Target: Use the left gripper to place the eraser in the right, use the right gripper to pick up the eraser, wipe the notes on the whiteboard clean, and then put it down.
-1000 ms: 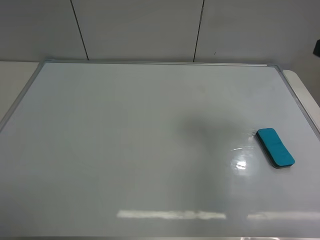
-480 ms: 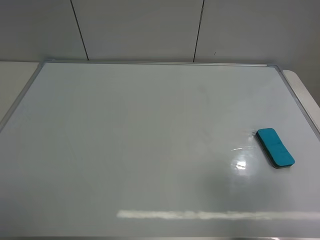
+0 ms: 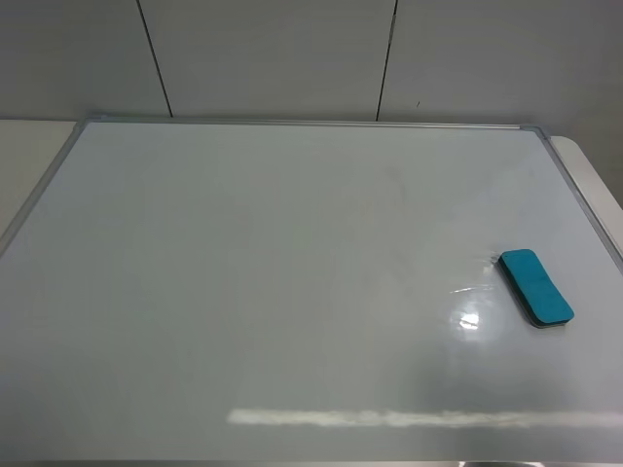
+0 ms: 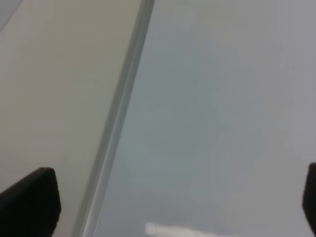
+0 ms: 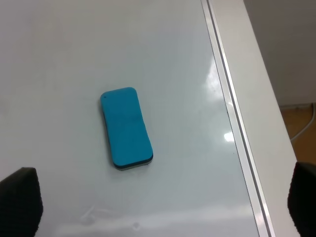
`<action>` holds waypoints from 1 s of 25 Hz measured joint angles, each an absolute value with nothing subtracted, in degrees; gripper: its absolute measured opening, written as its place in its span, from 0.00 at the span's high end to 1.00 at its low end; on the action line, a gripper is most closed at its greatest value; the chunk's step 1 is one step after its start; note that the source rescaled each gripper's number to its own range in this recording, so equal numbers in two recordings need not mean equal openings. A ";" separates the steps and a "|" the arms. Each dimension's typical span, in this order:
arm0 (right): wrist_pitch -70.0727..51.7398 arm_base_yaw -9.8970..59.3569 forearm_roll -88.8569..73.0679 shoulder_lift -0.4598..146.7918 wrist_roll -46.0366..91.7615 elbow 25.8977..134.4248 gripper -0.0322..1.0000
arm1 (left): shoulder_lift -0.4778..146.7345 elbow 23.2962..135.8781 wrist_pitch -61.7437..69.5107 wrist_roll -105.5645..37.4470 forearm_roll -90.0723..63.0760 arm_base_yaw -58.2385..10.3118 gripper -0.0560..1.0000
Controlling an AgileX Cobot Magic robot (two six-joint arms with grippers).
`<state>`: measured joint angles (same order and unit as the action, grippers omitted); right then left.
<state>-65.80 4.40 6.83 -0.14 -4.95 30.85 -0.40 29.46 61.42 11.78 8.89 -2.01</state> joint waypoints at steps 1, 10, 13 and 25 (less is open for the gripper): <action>-65.60 4.40 6.83 -0.14 -4.95 30.85 0.00 | -0.40 29.46 61.42 11.78 8.89 -2.01 0.00; -63.67 -0.72 3.19 -0.14 -3.49 30.33 0.00 | -0.40 29.46 61.42 11.78 8.89 -2.01 0.00; -62.77 0.29 3.14 -0.14 -3.22 29.46 0.00 | -0.40 29.46 61.42 11.78 8.89 -2.01 0.00; -62.05 4.42 3.14 -0.14 -2.96 29.29 0.00 | -0.40 29.46 61.42 11.78 8.89 -2.01 0.00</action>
